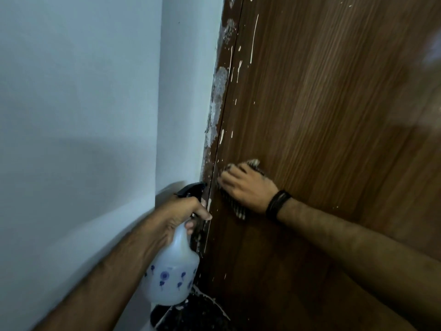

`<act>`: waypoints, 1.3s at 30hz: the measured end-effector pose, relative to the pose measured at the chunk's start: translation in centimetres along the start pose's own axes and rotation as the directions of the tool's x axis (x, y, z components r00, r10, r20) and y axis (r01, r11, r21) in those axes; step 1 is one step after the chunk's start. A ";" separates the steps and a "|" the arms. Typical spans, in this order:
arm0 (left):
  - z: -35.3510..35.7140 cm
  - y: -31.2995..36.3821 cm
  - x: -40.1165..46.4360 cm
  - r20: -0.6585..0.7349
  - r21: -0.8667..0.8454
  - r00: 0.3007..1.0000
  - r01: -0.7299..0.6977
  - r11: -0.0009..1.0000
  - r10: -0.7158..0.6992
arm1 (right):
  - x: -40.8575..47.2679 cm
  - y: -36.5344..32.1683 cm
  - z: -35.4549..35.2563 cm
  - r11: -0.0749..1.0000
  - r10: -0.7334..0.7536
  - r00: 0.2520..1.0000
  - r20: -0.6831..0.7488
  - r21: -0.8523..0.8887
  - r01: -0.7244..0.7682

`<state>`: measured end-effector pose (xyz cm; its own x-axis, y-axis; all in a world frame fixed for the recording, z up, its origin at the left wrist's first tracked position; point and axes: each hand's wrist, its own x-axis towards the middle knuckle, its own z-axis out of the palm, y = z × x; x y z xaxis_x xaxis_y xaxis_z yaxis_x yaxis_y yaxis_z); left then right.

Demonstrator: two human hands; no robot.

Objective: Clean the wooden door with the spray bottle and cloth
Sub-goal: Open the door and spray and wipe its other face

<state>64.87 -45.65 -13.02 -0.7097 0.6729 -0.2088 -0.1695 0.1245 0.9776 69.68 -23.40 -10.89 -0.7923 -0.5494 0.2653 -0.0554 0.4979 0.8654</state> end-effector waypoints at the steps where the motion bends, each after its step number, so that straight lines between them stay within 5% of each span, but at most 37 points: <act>1: 0.2 -0.2 0.0 0.002 0.017 1.000 0.007 1.000 -0.007 | -0.4 -1.1 0.4 0.998 -0.052 0.999 0.017 0.021 0.051; 4: 0.5 -0.6 0.3 -0.010 0.030 1.000 0.010 1.000 -0.010 | -0.3 -1.3 0.6 0.994 -0.112 0.991 0.073 0.017 0.111; 9: 1.0 -1.0 1.0 -0.008 0.027 1.000 0.016 1.000 -0.016 | 3.9 4.1 -2.0 0.969 0.240 0.966 -0.093 -0.041 -0.244; 13: 0.6 -1.5 1.2 -0.011 0.061 0.999 0.045 0.997 -0.044 | 4.4 3.6 -1.6 0.947 0.306 0.943 -0.130 -0.054 -0.315; 25: 1.1 -5.0 3.8 0.030 0.257 0.987 0.143 0.956 -0.156 | -5.5 -14.5 6.7 0.982 -0.173 0.980 0.102 0.100 0.163; 34: 3.0 -10.7 5.4 -0.128 0.267 0.931 0.363 0.892 -0.341 | -6.1 -17.6 7.9 0.988 0.070 0.996 0.061 0.132 -0.077; 39: 3.2 -12.3 5.9 -0.166 0.265 0.913 0.406 0.875 -0.374 | -7.3 -23.3 9.5 0.960 -0.172 0.942 0.289 0.262 0.095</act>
<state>65.01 -40.87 -26.17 -0.6978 0.4468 -0.5599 -0.2553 0.5752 0.7771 71.00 -24.59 -36.99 -0.9122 -0.4091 -0.0217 -0.2876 0.6019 0.7450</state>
